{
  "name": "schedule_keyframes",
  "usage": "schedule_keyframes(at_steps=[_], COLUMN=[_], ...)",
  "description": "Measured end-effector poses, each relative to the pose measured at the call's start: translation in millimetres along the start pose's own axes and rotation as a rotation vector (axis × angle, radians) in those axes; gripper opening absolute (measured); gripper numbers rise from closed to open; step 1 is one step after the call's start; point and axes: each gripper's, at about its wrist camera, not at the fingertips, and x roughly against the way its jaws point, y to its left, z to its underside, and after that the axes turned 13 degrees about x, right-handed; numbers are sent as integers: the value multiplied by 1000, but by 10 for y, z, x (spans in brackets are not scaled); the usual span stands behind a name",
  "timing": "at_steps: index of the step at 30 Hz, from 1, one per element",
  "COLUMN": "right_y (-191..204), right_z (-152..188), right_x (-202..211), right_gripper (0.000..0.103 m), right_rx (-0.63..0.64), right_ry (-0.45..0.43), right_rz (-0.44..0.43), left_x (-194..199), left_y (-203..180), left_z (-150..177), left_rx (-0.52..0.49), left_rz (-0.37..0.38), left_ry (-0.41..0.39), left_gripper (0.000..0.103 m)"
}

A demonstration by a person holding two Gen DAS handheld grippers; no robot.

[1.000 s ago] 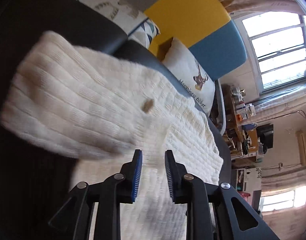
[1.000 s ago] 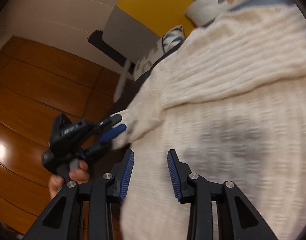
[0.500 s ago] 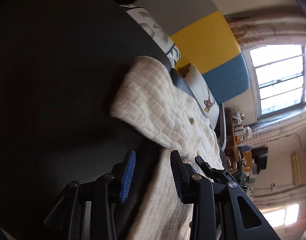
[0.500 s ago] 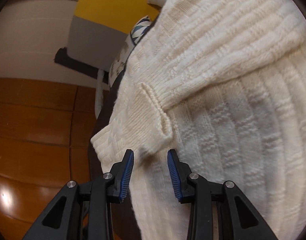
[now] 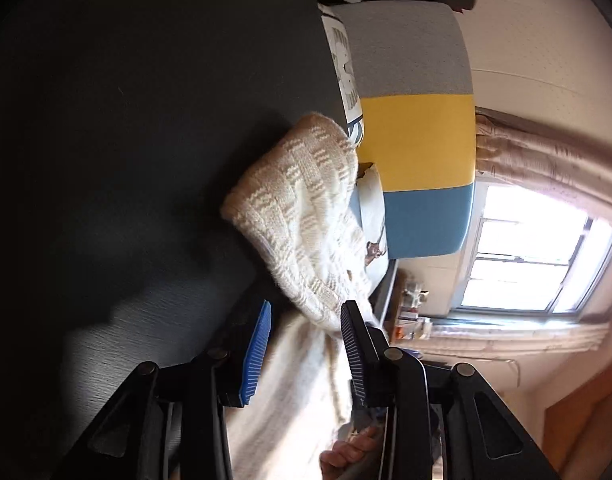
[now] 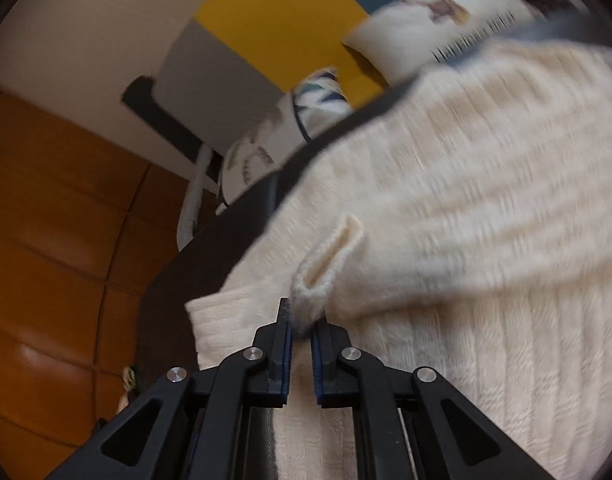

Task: Fold clothes

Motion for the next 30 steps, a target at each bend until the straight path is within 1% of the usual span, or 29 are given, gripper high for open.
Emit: schedule_keyframes(at_steps=[2, 5, 8, 11, 16, 18, 21, 24, 30], right_y=[166, 328, 405, 367, 213, 156, 40, -71, -204], right_z=[-167, -408, -579, -627, -697, -710, -727, -755, -860], right_x=[102, 279, 424, 578, 822, 897, 1004, 1121, 1364], right_gripper=[7, 7, 7, 7, 7, 7, 7, 7, 7], right_rx=[70, 125, 173, 193, 188, 202, 205, 205, 227], right_ry=[-25, -70, -90, -99, -133, -140, -156, -176, -223], right_rz=[6, -2, 2, 13, 4, 16, 25, 29, 29], left_x=[-72, -192, -331, -473, -667, -713, -799, -861, -972], left_y=[-14, -51, -118, -185, -222, -237, -227, -248, -370], left_z=[30, 86, 149, 210, 256, 238, 196, 159, 96], left_rx=[37, 87, 124, 160, 193, 189, 210, 206, 152], left_rz=[13, 31, 61, 96, 86, 79, 64, 50, 17], left_ry=[-6, -16, -18, -18, -35, -53, -63, -84, -120], left_gripper=[37, 39, 40, 41, 42, 42, 42, 42, 42])
